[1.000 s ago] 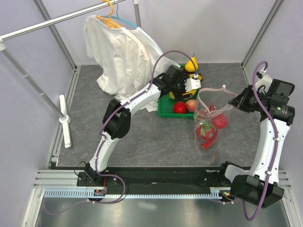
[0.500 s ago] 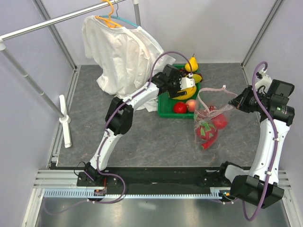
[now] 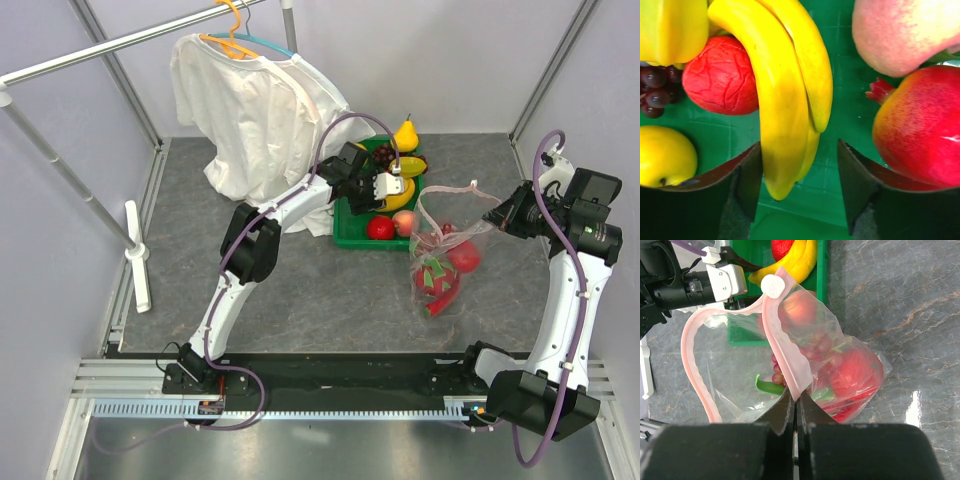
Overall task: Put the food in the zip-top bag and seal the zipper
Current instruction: Pick up the fake fruit from the bin, then place the fake fruit in the zipper food storage bag.
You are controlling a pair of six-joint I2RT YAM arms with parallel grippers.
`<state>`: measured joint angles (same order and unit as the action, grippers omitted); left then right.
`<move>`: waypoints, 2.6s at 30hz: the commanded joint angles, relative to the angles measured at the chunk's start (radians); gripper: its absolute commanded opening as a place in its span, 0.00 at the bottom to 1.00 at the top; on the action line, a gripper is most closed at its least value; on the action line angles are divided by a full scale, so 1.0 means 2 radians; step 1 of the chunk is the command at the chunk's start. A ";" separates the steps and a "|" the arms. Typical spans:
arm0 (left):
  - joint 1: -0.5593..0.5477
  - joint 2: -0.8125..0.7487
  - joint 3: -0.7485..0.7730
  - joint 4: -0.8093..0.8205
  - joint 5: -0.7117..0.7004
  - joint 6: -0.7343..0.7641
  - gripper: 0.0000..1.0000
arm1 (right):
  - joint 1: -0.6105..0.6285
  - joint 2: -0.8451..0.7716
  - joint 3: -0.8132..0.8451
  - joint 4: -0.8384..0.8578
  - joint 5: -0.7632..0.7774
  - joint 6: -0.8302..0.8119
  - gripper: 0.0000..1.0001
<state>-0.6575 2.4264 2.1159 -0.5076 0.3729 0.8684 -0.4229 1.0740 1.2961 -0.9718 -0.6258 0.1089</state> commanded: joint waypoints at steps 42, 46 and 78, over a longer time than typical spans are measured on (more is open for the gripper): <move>0.020 -0.165 -0.077 -0.045 0.067 0.014 0.02 | -0.003 -0.019 -0.008 0.023 -0.005 0.013 0.00; 0.013 -0.178 -0.082 -0.055 0.094 0.011 0.02 | -0.003 -0.019 -0.008 0.025 -0.007 0.015 0.00; -0.056 -0.329 -0.056 -0.104 -0.022 -0.064 0.02 | -0.006 -0.023 -0.002 0.026 -0.025 0.019 0.00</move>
<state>-0.7734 1.9022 1.9484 -0.7319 0.3374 0.8593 -0.4297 1.0477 1.2831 -0.9531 -0.6327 0.1352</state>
